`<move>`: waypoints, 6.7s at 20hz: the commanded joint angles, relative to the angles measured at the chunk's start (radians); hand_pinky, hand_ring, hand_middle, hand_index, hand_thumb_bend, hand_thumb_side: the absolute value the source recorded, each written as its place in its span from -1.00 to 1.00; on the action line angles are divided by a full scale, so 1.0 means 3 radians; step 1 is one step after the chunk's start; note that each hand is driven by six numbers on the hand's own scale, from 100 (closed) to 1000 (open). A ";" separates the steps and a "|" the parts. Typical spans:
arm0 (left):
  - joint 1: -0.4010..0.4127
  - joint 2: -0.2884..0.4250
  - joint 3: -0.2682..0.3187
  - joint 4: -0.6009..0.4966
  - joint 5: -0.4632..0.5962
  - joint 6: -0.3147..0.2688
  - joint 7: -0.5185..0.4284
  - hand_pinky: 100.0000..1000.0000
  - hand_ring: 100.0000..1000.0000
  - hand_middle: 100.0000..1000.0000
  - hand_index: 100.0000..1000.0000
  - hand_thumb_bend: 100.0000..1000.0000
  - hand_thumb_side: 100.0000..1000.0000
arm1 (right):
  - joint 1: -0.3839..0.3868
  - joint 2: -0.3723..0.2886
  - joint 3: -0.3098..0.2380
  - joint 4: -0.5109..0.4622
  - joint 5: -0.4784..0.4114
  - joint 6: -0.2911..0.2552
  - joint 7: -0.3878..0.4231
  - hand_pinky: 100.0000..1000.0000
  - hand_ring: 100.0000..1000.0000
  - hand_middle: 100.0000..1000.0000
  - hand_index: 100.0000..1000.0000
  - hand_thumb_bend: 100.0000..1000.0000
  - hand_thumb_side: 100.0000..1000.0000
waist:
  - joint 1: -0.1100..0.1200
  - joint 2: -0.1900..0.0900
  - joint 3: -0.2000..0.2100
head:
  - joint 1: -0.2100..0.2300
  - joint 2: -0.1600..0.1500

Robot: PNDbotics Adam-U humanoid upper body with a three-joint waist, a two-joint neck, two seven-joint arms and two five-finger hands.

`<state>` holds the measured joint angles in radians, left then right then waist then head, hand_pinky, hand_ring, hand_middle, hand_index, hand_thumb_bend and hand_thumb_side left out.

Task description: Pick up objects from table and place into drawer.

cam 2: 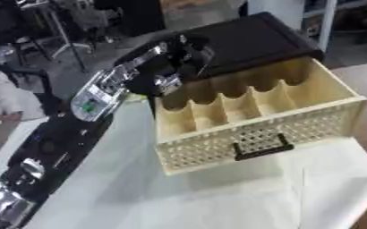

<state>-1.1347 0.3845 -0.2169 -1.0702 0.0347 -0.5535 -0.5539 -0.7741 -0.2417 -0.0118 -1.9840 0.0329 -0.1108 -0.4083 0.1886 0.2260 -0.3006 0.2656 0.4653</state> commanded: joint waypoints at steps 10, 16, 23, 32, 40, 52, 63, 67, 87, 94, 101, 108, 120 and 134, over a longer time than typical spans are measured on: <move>0.0021 0.0063 -0.0003 -0.0123 -0.0032 -0.1178 -0.1177 0.15 0.66 0.46 0.98 -1.00 0.48 | -0.0056 -0.0019 -0.0008 -0.0053 -0.0006 -0.0007 -0.0010 -0.37 -0.11 -0.18 0.12 0.71 0.97 | -0.0039 -0.0066 0.0004 | -0.0002 -0.0001; 0.0031 0.0062 -0.0003 -0.0118 -0.0018 -0.1178 -0.1177 0.15 0.65 0.42 0.96 -1.00 0.46 | -0.0058 -0.0013 -0.0008 -0.0053 -0.0004 -0.0009 -0.0016 -0.37 -0.11 -0.18 0.12 0.71 0.97 | -0.0041 -0.0071 0.0003 | -0.0008 0.0005; 0.0038 0.0063 0.0010 -0.0150 0.0117 -0.1178 -0.1177 -0.04 0.49 0.32 0.95 -1.00 0.38 | -0.0059 -0.0007 -0.0011 -0.0053 0.0001 -0.0011 -0.0029 -0.35 -0.11 -0.18 0.12 0.72 0.98 | -0.0049 -0.0086 -0.0001 | -0.0015 0.0022; 0.0085 0.0052 0.0001 -0.0450 0.0504 -0.1166 -0.1034 -0.21 0.25 0.16 0.91 -1.00 0.31 | -0.0034 -0.0042 -0.0017 -0.0053 0.0021 -0.0011 -0.0057 -0.35 -0.10 -0.17 0.13 0.71 0.97 | -0.0094 -0.0139 0.0072 | -0.0078 0.0102; 0.0320 0.0125 0.0062 -0.1026 0.0866 -0.0856 -0.0676 -0.24 0.21 0.07 0.88 -1.00 0.38 | -0.0031 -0.0196 -0.0017 -0.0053 0.0081 -0.0005 -0.0120 -0.37 -0.10 -0.16 0.15 0.71 0.97 | -0.0215 -0.0203 0.0268 | -0.0272 0.0238; 0.1063 0.0302 0.0090 -0.1886 0.1415 -0.0307 -0.0126 -0.21 0.21 0.05 0.85 -1.00 0.63 | 0.0049 -0.0504 -0.0006 -0.0053 0.0165 0.0055 -0.0163 -0.56 -0.14 -0.19 0.16 0.71 0.97 | -0.0467 -0.0273 0.0520 | -0.0420 0.0318; 0.1916 0.0341 0.0247 -0.2731 0.1948 0.0225 0.0200 -0.22 0.22 0.08 0.85 -1.00 0.77 | 0.0088 -0.1228 0.0360 -0.0053 0.0612 0.0393 0.0290 -1.00 -0.25 -0.26 0.26 1.00 -0.02 | -0.0617 -0.0319 0.0609 | -0.0514 0.0408; 0.2229 0.0287 0.0401 -0.3036 0.2146 0.0423 0.0183 -0.24 0.20 0.09 0.85 -1.00 0.77 | 0.0108 -0.1550 0.0590 -0.0038 0.0810 0.0464 0.0488 -1.00 -0.30 -0.29 0.28 1.00 -0.02 | -0.0649 -0.0349 0.0643 | -0.0540 0.0449; 0.2901 -0.0129 0.1024 -0.3099 0.2461 0.1363 -0.0407 -0.16 0.34 0.35 0.83 -0.97 0.94 | 0.0338 -0.2657 0.1701 0.0292 0.0726 -0.0365 0.1450 -1.00 -0.17 -0.11 0.43 1.00 0.21 | -0.0789 -0.0494 0.0704 | -0.0728 0.0614; 0.2981 -0.0201 0.1068 -0.3099 0.2328 0.1464 -0.0427 -0.14 0.33 0.33 0.82 -0.97 0.96 | 0.0484 -0.2795 0.1828 0.0093 0.0392 -0.0263 0.1786 -1.00 -0.20 -0.15 0.43 1.00 0.18 | -0.0802 -0.0530 0.0697 | -0.0750 0.0651; 0.3000 -0.0255 0.1077 -0.3099 0.2274 0.1508 -0.0438 -0.14 0.33 0.32 0.81 -0.97 0.97 | 0.0738 -0.2831 0.1824 -0.0048 0.0079 -0.0051 0.2098 -1.00 -0.20 -0.18 0.40 1.00 0.02 | -0.0787 -0.0534 0.0702 | -0.0758 0.0633; 0.2997 -0.0304 0.1071 -0.3099 0.2282 0.1530 -0.0454 -0.14 0.32 0.32 0.81 -0.97 0.96 | 0.0884 -0.2788 0.2020 -0.0017 -0.0230 0.0247 0.2408 -1.00 -0.08 -0.02 0.46 1.00 -0.28 | -0.0762 -0.0542 0.0745 | -0.0809 0.0631; 0.3045 -0.0388 0.1099 -0.3099 0.2152 0.1477 -0.0547 -0.15 0.33 0.32 0.78 -0.98 1.00 | 0.0710 -0.2655 0.1559 0.0155 -0.0826 0.0990 0.4238 -0.64 0.09 0.22 0.62 0.91 -0.47 | -0.0667 -0.0470 0.0757 | -0.0826 0.0696; 0.3024 -0.0491 0.1113 -0.3099 0.1960 0.1362 -0.0689 -0.16 0.33 0.32 0.78 -0.99 1.00 | 0.0543 -0.2606 0.1488 0.0360 -0.0716 0.1100 0.4384 -0.62 0.09 0.22 0.63 0.88 -0.49 | -0.0614 -0.0288 0.0899 | -0.0862 0.0513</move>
<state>-0.2133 0.2340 0.1087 -1.9815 0.6269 -0.1433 -0.7547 -0.5947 -1.0101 0.4446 -1.8832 -0.1926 0.2166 0.8990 0.0042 0.1503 -0.0303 0.0087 0.6311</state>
